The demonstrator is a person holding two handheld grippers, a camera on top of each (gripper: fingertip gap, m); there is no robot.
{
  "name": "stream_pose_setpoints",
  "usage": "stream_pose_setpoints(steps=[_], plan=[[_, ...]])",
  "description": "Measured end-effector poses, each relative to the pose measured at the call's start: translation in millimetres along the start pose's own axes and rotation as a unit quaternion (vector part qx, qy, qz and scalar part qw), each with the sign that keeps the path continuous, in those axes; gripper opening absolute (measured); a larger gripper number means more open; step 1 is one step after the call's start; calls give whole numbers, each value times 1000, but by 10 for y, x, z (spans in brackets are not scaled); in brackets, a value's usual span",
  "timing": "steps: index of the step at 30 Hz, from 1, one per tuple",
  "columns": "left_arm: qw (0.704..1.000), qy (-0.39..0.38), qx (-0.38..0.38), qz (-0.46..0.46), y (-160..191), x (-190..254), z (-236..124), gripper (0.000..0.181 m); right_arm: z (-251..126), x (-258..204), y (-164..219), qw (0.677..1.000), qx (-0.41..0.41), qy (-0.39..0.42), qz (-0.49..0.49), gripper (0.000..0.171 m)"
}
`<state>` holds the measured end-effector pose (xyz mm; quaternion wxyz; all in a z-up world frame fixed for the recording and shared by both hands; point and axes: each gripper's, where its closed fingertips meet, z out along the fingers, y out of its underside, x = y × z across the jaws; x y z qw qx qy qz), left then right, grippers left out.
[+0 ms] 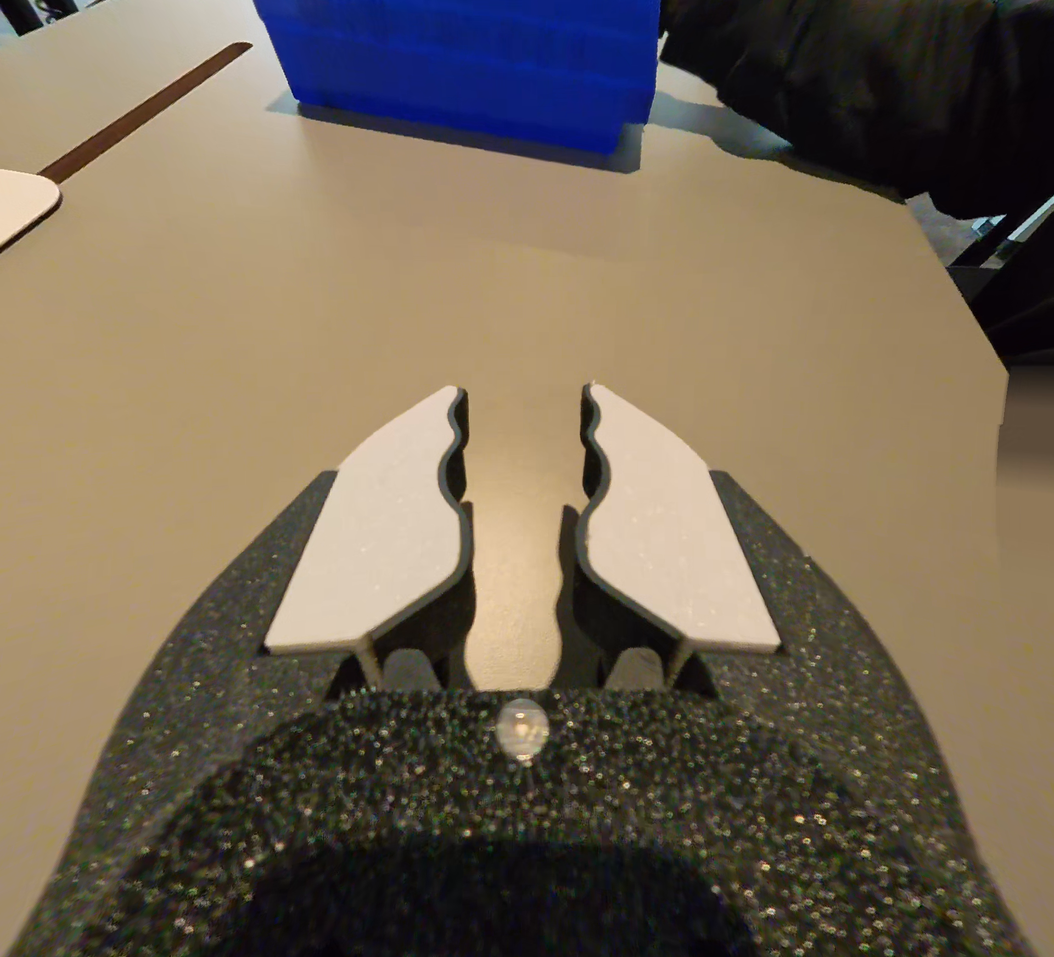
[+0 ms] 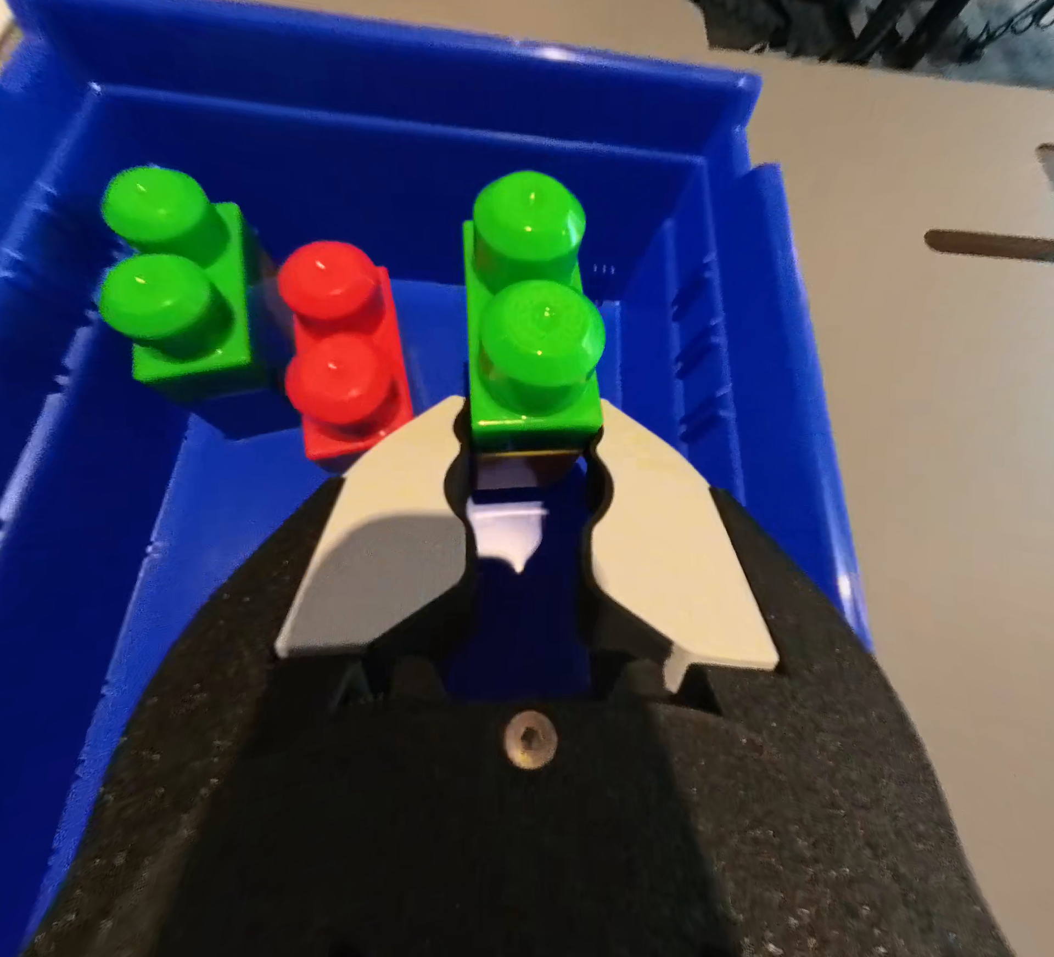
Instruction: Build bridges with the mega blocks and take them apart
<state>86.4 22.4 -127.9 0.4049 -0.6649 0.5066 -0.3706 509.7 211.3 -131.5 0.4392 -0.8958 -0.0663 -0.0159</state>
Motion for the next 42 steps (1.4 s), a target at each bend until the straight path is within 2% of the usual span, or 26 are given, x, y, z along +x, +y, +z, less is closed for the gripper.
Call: stream_pose_setpoints(steps=[7,13,21,26,32,35,38,40,42], plan=[[1000,5,-17,11,40,33,28,37,127,10,289,997,-73,-1,11,38],[999,3,-27,19,62,47,38,37,113,37,331,996,-86,19,4,39],[999,1,-35,23,78,50,49,37,-28,17,370,991,-109,61,-52,61],[999,0,-35,24,75,46,47,37,-230,76,276,991,-86,81,-58,61],[999,-5,-28,21,57,26,33,37,-739,86,-140,986,0,143,-83,55],[1000,-14,-16,19,28,-5,11,37,-1077,-248,-514,981,88,135,-112,52],[999,-43,12,23,-46,-94,-59,37,-1587,-882,-965,953,234,112,-158,44],[997,-66,37,23,-118,-173,-142,37,-1861,-1498,-1105,931,305,51,-194,39],[994,-90,60,23,-195,-254,-253,37,-1996,-2192,-1062,912,339,-48,-225,34]])
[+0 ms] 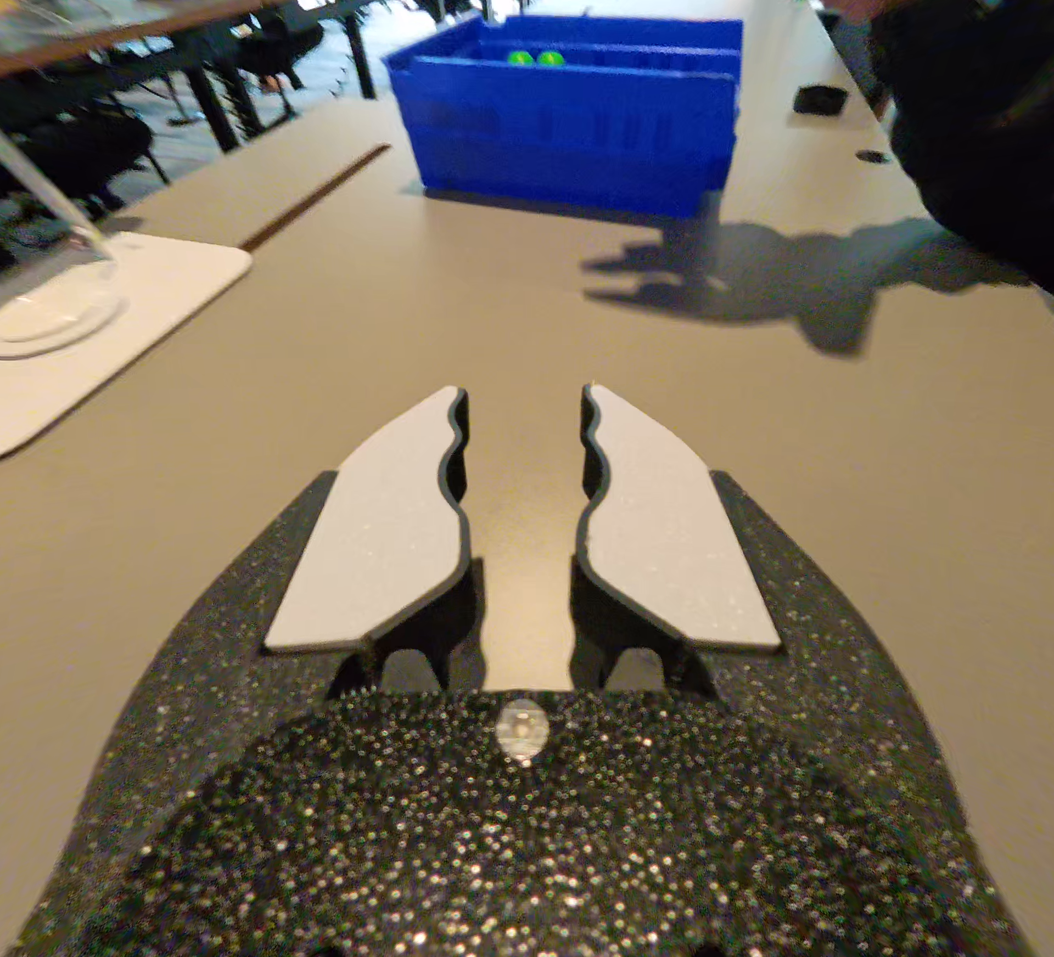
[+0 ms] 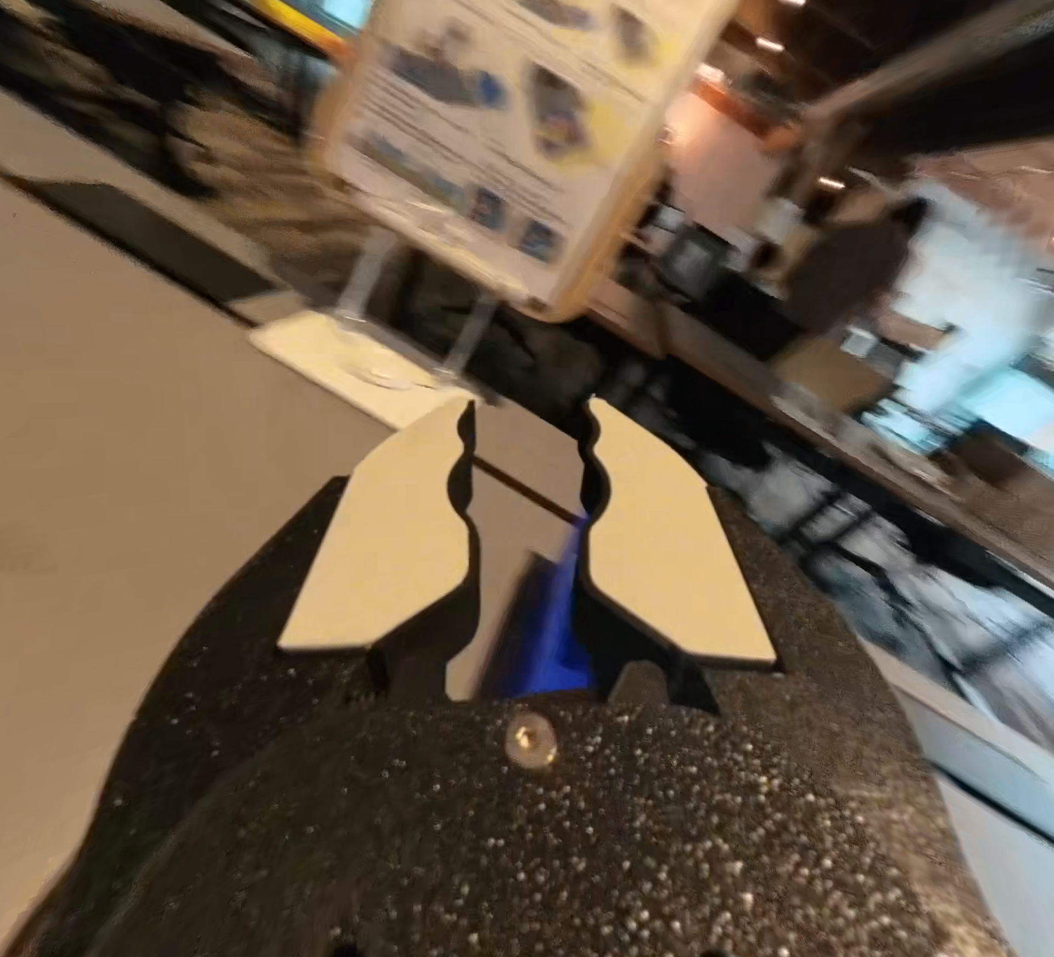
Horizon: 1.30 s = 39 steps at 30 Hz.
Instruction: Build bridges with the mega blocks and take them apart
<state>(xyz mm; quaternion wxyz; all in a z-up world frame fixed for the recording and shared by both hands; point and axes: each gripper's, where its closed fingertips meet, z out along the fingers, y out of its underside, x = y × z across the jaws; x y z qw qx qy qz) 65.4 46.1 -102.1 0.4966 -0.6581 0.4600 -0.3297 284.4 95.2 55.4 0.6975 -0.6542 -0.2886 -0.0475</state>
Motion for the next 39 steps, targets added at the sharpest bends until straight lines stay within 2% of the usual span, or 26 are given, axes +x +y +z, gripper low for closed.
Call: stream_pose_setpoints(steps=[3,6,9,11,15,18,21,23,25,33,36,39], plan=[[999,-40,24,7,-116,-152,-175,37,71,-1041,-54,983,20,-176,42,34],[996,-80,43,24,-265,-288,-425,37,106,-1936,351,941,-49,-322,90,39],[989,-127,54,49,-457,-419,-778,37,67,-2460,792,904,-119,-399,96,41],[981,-176,44,71,-566,-540,-1109,38,58,-2614,970,890,-150,-419,97,42],[949,-307,-5,77,-610,-834,-2033,41,82,-2647,1006,886,-167,-424,91,42],[914,-403,-38,0,-385,-1169,-2813,41,70,-2672,1026,876,-176,-438,96,42],[891,-428,-90,-119,114,-1548,-3299,45,67,-2704,1049,867,-190,-451,99,40],[881,-407,-131,-200,538,-1744,-3376,47,68,-2741,1079,859,-205,-460,96,40],[876,-379,-172,-245,882,-1835,-3309,47,63,-2783,1124,850,-224,-468,88,40],[840,-377,-288,-264,1441,-1978,-3126,37,79,-2830,1176,851,-240,-462,61,39],[837,-389,-281,-262,1386,-1954,-3163,37,68,-2827,1170,849,-239,-466,65,40],[864,-420,-180,-211,848,-1918,-3259,37,62,-2822,1150,853,-229,-465,62,41]])
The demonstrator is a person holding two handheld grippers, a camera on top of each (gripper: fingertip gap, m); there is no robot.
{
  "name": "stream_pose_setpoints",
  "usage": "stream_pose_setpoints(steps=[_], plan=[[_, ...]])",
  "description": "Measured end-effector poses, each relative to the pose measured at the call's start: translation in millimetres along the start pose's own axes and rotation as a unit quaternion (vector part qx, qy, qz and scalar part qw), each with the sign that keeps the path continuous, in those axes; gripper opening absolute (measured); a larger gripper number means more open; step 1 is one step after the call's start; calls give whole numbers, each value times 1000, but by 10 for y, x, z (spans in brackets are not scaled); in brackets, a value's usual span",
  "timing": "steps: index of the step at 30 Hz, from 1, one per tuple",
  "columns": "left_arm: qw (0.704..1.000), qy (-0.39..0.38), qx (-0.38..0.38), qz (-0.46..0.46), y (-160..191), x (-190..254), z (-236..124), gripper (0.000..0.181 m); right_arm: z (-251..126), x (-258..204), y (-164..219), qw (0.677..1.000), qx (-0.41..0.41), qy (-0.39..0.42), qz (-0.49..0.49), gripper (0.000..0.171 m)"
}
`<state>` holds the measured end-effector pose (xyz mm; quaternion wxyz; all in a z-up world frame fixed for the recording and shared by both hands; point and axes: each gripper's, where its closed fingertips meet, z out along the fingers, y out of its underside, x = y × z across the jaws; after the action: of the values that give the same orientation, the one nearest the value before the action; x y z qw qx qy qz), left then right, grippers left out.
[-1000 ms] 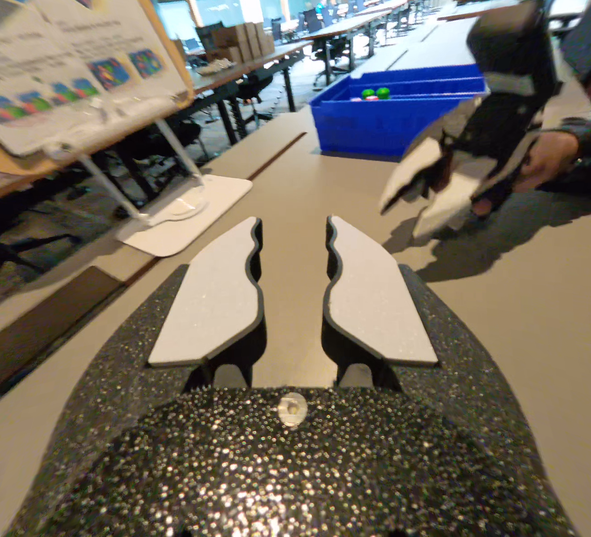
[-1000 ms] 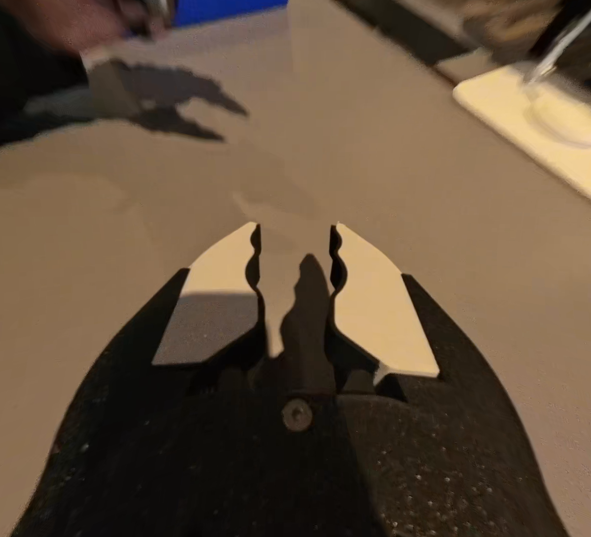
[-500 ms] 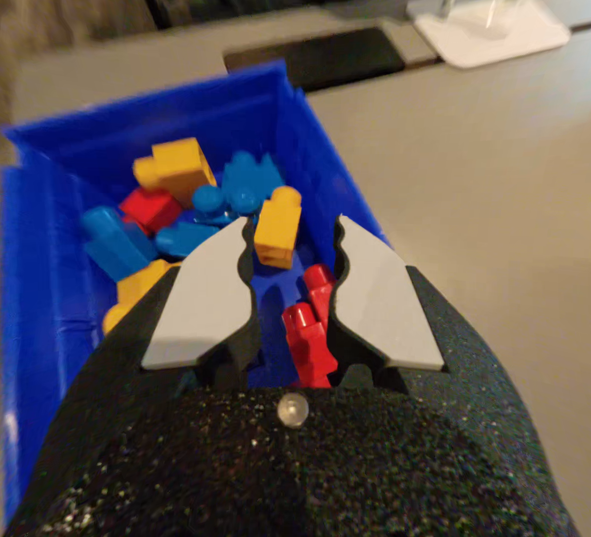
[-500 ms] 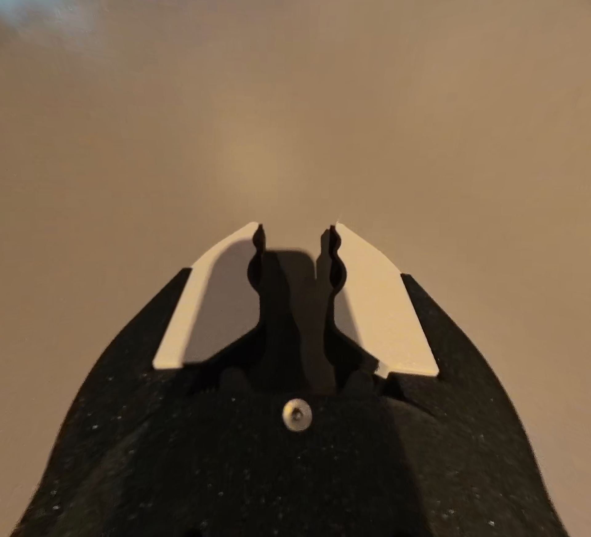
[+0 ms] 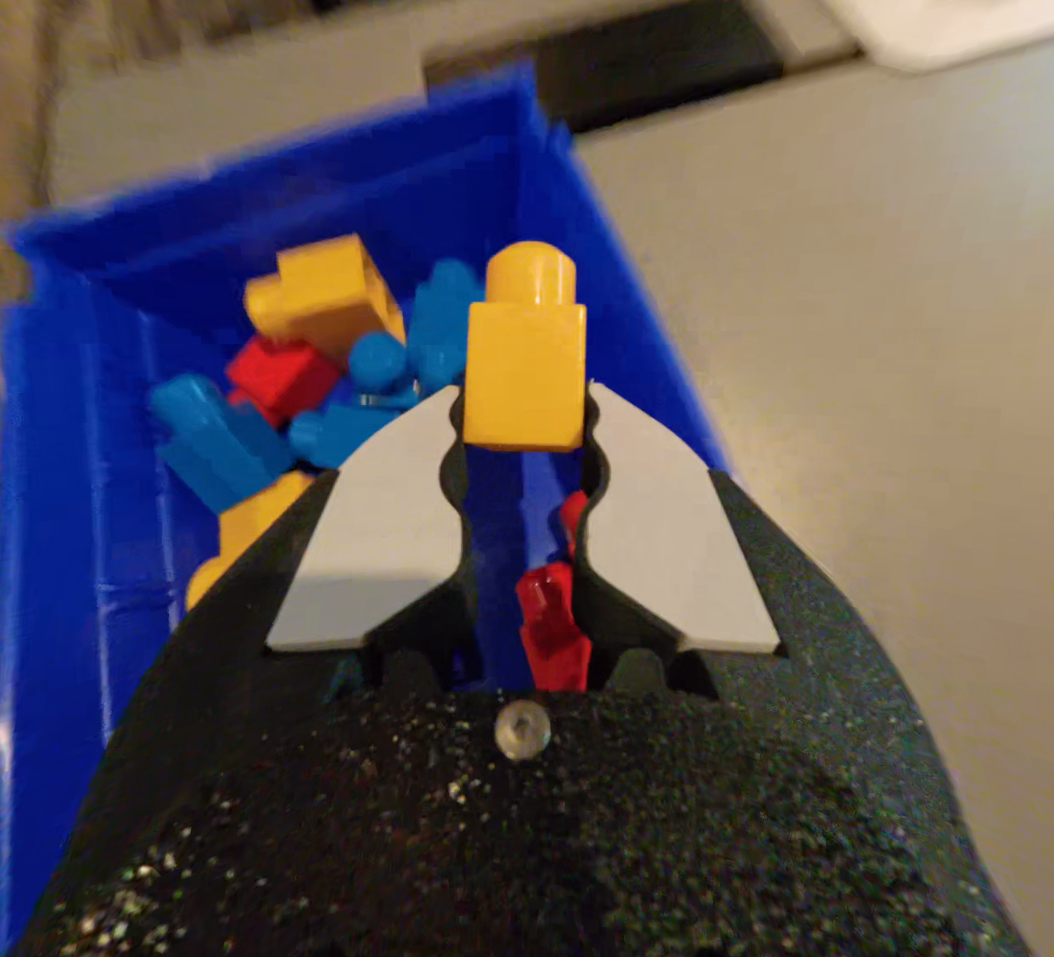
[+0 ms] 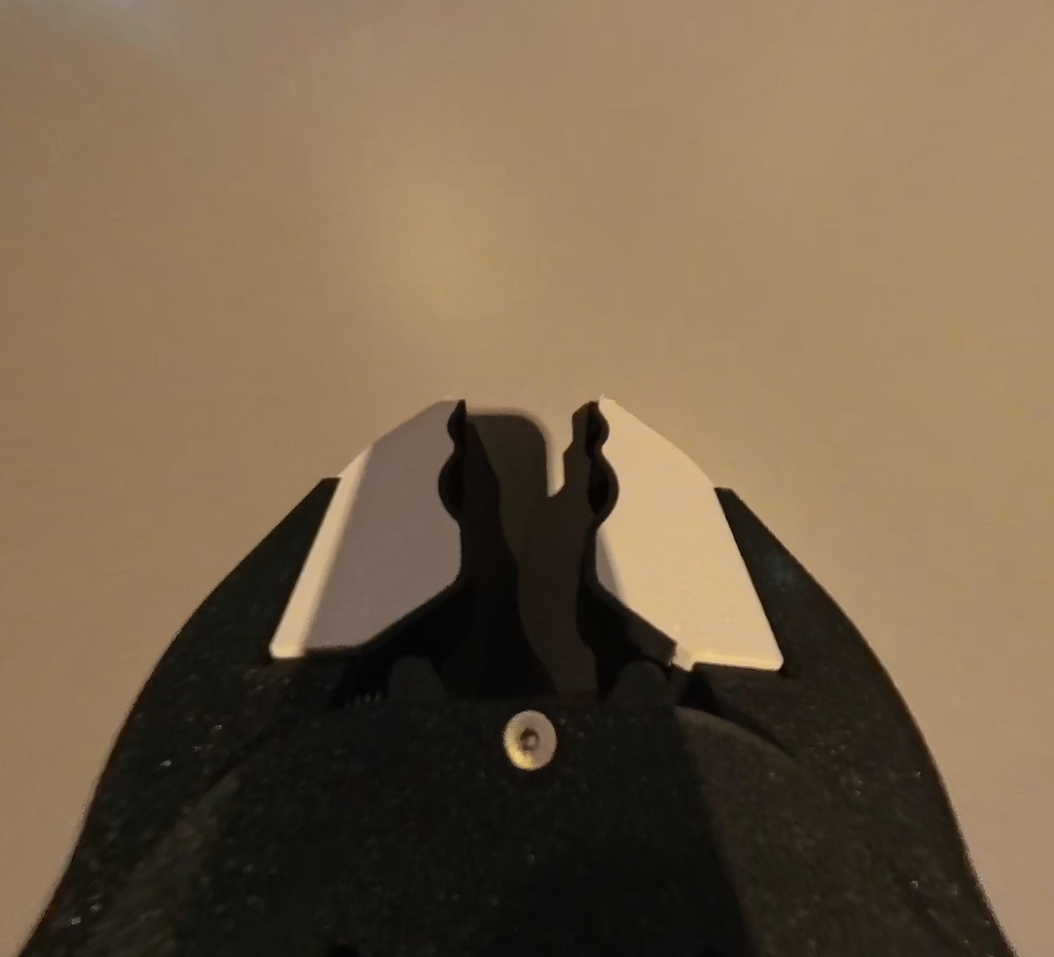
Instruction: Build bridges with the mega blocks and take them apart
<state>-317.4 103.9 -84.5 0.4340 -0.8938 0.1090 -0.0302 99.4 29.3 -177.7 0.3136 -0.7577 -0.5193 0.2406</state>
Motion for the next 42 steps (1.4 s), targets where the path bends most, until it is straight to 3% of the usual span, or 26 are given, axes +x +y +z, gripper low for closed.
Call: stream_pose_setpoints(steps=[3,6,8,12,16,21,24,26,30,34,38,42], plan=[[981,72,181,7,-584,413,-526,36,-22,2,-59,1000,21,4,-7,43],[920,223,320,30,-990,1232,-978,36,-87,-43,-253,996,89,-9,-21,46],[871,340,353,43,-1054,1883,-1072,36,-164,-121,-415,988,149,-37,-19,50],[796,521,307,39,-843,3016,-857,36,-420,-342,-714,951,265,-153,45,59],[778,575,247,51,-548,3604,-568,36,-666,-398,-841,923,320,-202,68,65],[764,603,220,62,-359,3884,-452,36,-661,-406,-836,920,316,-215,89,64],[768,605,197,77,-252,3969,-380,36,-630,-457,-836,919,312,-225,90,56],[767,607,191,84,-205,3998,-355,36,-587,-439,-812,927,301,-207,85,38],[770,607,170,97,-158,3971,-323,38,-555,-411,-759,941,276,-185,68,37],[804,554,187,111,-327,3671,-344,54,-548,-306,-643,961,230,-148,49,36],[857,432,217,177,-560,3088,-508,60,-470,-146,-420,988,141,-65,-4,37],[923,213,207,243,-644,2134,-629,58,-324,-96,-174,997,49,-21,-50,37]])
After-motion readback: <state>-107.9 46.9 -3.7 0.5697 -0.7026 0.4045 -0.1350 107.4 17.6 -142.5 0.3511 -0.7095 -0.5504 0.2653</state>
